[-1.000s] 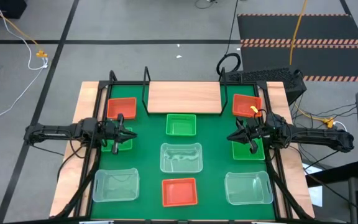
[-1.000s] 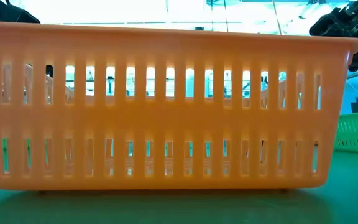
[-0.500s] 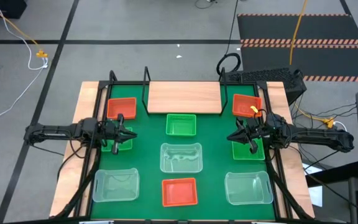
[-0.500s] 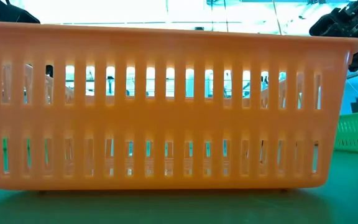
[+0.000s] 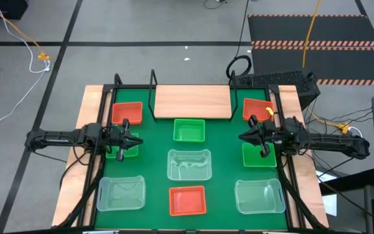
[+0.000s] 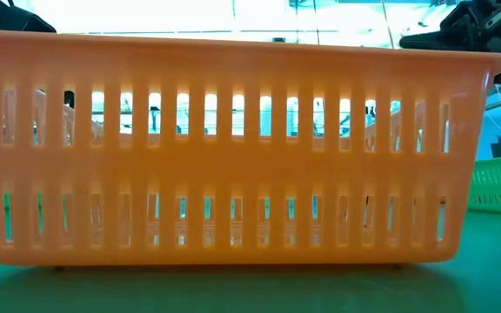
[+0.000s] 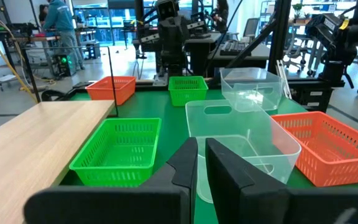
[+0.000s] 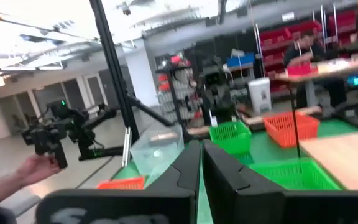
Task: Stack baskets on shelf by color
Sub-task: Put the top right orange bin on the shelf
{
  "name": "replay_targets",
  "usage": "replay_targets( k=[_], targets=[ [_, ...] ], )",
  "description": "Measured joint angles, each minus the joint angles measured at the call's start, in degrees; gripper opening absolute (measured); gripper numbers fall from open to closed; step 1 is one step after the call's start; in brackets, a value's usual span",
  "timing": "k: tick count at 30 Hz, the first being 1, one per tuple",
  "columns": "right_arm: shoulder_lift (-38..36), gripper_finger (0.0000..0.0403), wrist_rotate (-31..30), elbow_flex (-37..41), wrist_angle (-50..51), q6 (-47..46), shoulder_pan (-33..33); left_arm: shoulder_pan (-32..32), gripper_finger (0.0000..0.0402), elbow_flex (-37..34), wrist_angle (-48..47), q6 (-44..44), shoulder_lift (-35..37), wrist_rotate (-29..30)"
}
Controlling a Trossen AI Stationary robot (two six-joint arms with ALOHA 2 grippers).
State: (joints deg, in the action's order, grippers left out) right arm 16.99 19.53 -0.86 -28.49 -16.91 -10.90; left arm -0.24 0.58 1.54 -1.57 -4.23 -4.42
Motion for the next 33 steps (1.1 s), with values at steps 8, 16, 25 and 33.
replay_targets(
  k=[8, 16, 25, 33],
  targets=[
    [1.5, 0.0011, -20.0, -1.3, -6.1, 1.5, 0.0, 0.0, 0.0037, 0.0, 0.0, -3.1, 0.0, 0.0],
    [8.0, 0.0011, -8.3, -5.7, -17.6, 2.9, 0.5, 0.0, 0.0037, 0.0, 1.0, -12.0, 0.0, 0.0],
    [15.5, 0.0054, -20.4, -27.6, 22.5, 7.5, -1.8, 0.0, 0.0037, 0.0, 10.4, -8.5, 0.0, 1.0],
    [27.4, 0.0129, -54.3, -58.2, 73.9, 6.3, -1.9, 0.0, 0.0037, 0.0, 15.2, -5.2, 0.0, 1.0]
  ],
)
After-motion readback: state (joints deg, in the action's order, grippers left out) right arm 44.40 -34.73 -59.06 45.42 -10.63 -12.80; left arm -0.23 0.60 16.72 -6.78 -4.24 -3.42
